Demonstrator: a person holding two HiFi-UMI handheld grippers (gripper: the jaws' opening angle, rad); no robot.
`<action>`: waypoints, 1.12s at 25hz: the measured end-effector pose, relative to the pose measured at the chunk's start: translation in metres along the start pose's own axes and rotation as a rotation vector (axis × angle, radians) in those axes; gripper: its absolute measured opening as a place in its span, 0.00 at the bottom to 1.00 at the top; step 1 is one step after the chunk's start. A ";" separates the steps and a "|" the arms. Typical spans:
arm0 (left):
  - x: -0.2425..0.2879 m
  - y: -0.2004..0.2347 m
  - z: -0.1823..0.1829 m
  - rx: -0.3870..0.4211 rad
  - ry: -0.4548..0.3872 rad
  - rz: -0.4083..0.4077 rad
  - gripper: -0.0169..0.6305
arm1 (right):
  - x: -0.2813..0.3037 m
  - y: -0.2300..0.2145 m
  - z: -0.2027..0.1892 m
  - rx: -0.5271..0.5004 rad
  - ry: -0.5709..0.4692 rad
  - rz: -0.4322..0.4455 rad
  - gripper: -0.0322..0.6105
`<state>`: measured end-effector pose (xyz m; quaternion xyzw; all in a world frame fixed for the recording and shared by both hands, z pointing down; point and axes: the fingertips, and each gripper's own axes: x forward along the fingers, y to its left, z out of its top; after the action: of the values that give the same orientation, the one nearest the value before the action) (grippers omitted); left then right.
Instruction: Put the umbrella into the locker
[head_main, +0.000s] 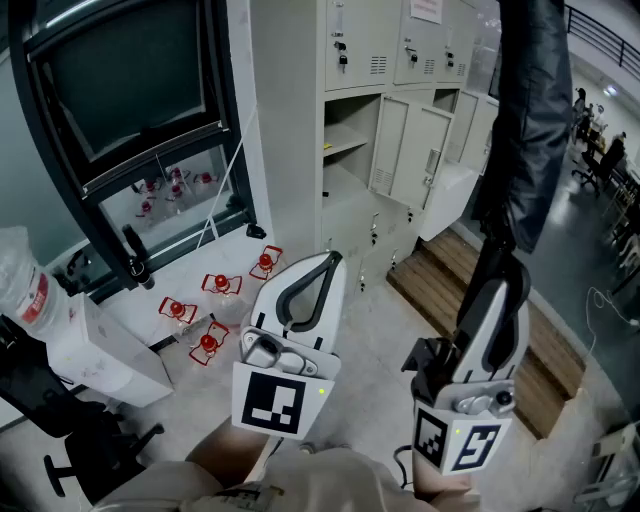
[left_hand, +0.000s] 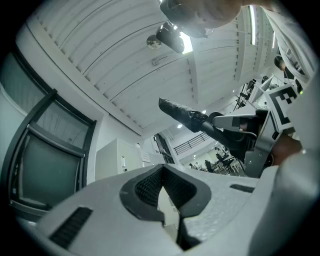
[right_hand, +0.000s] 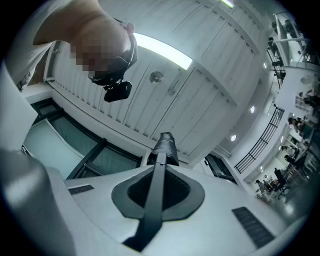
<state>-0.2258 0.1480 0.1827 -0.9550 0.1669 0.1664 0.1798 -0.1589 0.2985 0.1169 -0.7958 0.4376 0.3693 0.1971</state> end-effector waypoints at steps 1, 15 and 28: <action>0.000 -0.001 0.000 0.008 -0.001 0.009 0.04 | 0.000 -0.001 0.000 0.004 -0.002 -0.007 0.07; 0.019 -0.026 -0.013 0.078 0.045 0.012 0.04 | 0.000 -0.033 -0.020 0.031 0.052 -0.035 0.07; 0.039 -0.066 -0.011 0.098 0.042 0.021 0.04 | -0.009 -0.072 -0.026 0.068 0.112 0.058 0.07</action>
<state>-0.1628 0.1918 0.1970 -0.9466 0.1884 0.1401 0.2211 -0.0901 0.3259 0.1403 -0.7950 0.4830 0.3147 0.1888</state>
